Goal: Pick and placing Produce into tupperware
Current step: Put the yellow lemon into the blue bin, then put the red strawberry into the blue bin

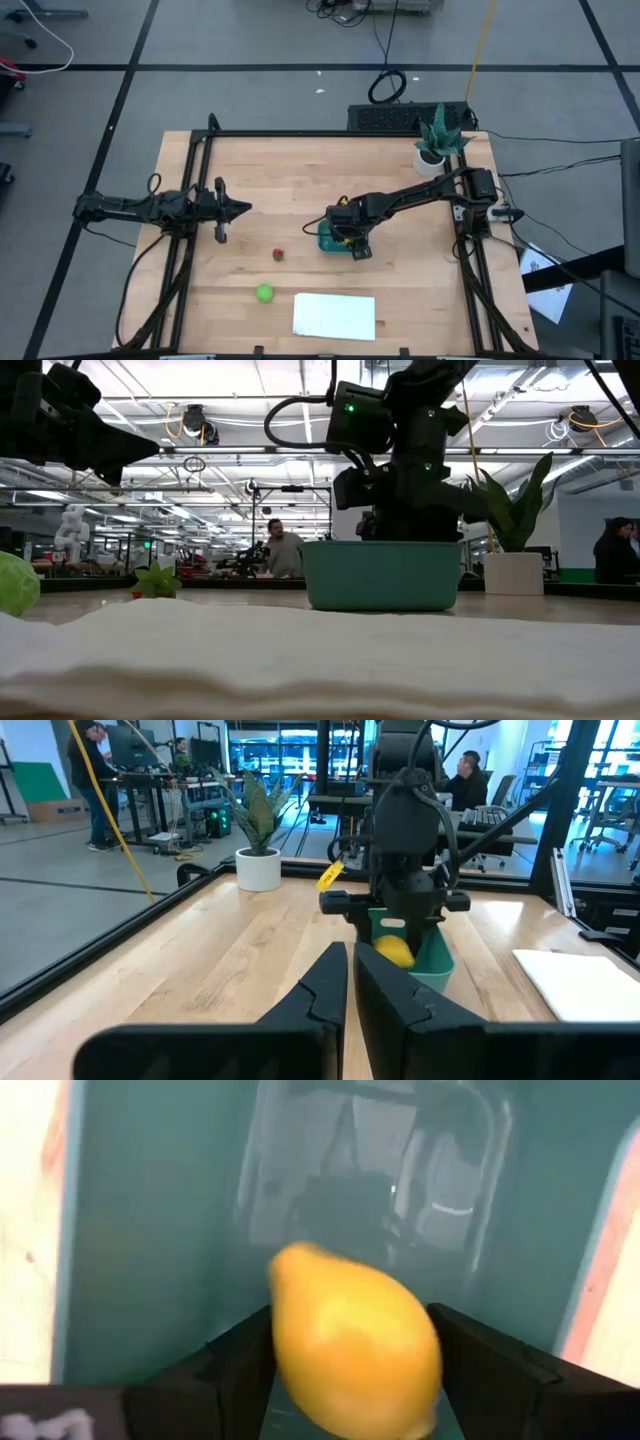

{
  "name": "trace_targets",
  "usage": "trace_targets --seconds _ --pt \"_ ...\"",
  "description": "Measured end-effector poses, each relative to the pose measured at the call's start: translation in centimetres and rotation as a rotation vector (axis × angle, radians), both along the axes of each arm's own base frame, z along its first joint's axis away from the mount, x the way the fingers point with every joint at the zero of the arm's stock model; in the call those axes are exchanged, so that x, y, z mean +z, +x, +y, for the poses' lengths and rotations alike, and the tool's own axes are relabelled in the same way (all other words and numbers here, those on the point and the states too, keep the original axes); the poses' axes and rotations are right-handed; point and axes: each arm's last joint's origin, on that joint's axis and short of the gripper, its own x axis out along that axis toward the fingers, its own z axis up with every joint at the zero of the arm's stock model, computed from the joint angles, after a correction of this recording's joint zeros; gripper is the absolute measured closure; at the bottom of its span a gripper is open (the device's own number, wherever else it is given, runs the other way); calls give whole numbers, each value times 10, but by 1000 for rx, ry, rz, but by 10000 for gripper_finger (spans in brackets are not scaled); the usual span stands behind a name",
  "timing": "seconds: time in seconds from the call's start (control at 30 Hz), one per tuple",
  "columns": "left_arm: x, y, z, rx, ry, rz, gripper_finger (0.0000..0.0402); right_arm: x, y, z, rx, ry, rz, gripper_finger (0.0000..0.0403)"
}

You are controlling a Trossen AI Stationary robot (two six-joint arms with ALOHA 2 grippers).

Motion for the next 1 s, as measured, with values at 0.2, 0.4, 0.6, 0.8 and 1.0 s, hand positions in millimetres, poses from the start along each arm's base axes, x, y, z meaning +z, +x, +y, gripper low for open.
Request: trace_targets --seconds 0.2,0.4,0.6,0.8,1.0 --pt "0 0 0 0 0 0 376 0 0 0 0 0 -3 157" --pt "0 0 0 0 -4 -1 376 1 1 0 -1 -1 -6 156" --pt "0 0 0 0 -4 -1 376 11 5 0 -1 -3 -5 156" --pt "0 0 0 0 -4 -1 376 20 9 0 7 -8 -11 156" --pt "0 0 0 -1 -4 -1 376 23 9 0 8 -12 0 156"
